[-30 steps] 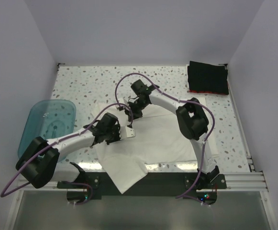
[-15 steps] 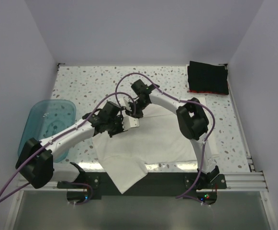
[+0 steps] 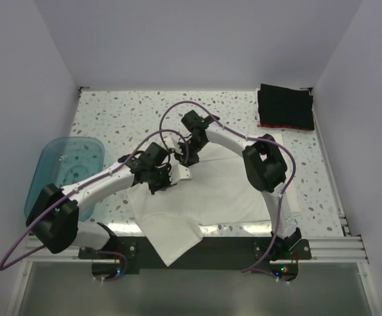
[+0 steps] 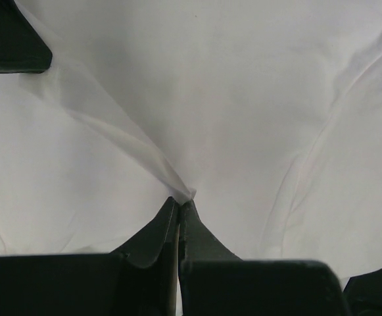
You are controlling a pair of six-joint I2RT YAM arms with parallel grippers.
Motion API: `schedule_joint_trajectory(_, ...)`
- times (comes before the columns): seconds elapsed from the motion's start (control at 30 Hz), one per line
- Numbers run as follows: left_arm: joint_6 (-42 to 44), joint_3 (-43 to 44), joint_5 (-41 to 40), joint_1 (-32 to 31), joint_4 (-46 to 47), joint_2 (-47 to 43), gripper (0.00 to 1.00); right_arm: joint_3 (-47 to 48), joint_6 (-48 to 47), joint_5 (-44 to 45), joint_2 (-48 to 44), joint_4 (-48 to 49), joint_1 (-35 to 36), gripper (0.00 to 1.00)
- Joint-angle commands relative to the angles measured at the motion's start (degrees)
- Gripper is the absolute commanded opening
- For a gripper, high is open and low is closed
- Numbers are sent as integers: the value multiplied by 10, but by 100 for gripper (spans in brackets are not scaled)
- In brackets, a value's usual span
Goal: Fold and stack the t-shirts
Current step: Fold the tshirt
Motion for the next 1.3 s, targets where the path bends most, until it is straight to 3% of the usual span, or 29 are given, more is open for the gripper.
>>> schedule_joint_trajectory(0.0, -8, 5, 22, -5, -14, 4, 2, 3, -32, -16, -27, -27, -5, 0)
schedule_joint_trajectory(0.13, 2, 23, 47, 9, -56, -13, 27, 0, -44, -19, -39, -56, -5, 8)
schedule_joint_trajectory(0.2, 0, 35, 93, 64, -69, -47, 40, -11, -49, -14, -63, -69, -10, 10)
schedule_joint_trajectory(0.4, 13, 88, 161, 196, -116, -60, 42, -62, -135, -3, -132, -148, -33, 15)
schedule_joint_trajectory(0.53, 1, 86, 184, 202, -101, -28, 42, -81, -135, 14, -149, -180, -45, 20)
schedule_joint_trajectory(0.57, -10, 84, 180, 202, -68, -22, 43, -79, -129, 16, -148, -183, -52, 25)
schedule_joint_trajectory(0.6, -21, 82, 175, 202, -52, -20, 43, -74, -121, 16, -147, -191, -61, 40)
schedule_joint_trajectory(0.67, -53, 81, 142, 202, -9, -5, 44, -65, -112, 25, -142, -197, -88, 56)
schedule_joint_trajectory(0.77, -90, 98, 105, 214, 17, 34, 43, -46, -85, 27, -141, -197, -123, 61)
schedule_joint_trajectory(0.9, -130, 130, 67, 278, 21, 78, 40, -12, -14, 57, -133, -176, -156, 57)
schedule_joint_trajectory(1.1, -174, 193, 105, 366, -40, 159, 36, -5, 100, 166, -106, -90, -213, 43)
schedule_joint_trajectory(1.27, -225, 197, 157, 377, -40, 206, 36, -24, 140, 265, -96, -45, -252, 35)
